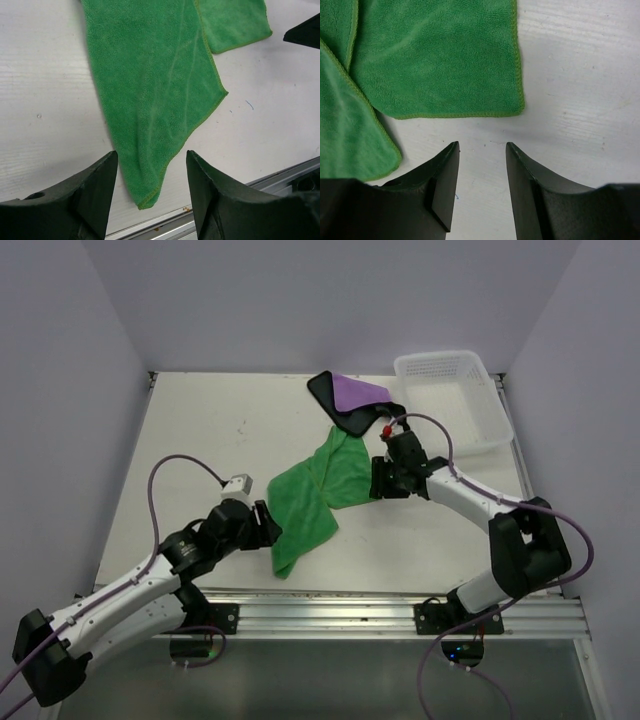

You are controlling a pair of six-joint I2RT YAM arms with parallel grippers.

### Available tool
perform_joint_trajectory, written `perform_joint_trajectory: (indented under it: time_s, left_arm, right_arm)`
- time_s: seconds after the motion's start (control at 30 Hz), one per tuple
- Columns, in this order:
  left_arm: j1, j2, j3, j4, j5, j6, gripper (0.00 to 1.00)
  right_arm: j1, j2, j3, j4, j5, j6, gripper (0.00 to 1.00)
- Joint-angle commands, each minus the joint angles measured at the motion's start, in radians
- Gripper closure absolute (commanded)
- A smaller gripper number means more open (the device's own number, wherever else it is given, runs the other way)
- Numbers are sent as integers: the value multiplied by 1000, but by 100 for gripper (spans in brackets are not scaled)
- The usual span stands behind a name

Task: Roll the towels
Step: Move the towel to the center of the board, then flatten the towel

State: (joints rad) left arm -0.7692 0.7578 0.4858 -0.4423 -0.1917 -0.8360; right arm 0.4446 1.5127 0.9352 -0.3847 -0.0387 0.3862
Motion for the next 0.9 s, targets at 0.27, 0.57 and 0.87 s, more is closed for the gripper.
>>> perform_joint_trajectory:
  time_s: [0.27, 0.57, 0.87]
  left_arm:
    - [-114, 285, 200, 106, -86, 106, 40]
    - [-151, 705, 402, 278, 17, 221, 53]
    - [-214, 906, 473, 327, 15, 219, 60]
  right_arm:
    - [3, 78, -30, 112, 77, 29, 56]
    - [0, -31, -128, 112, 151, 108, 53]
    - [-10, -103, -242, 165, 122, 148, 52]
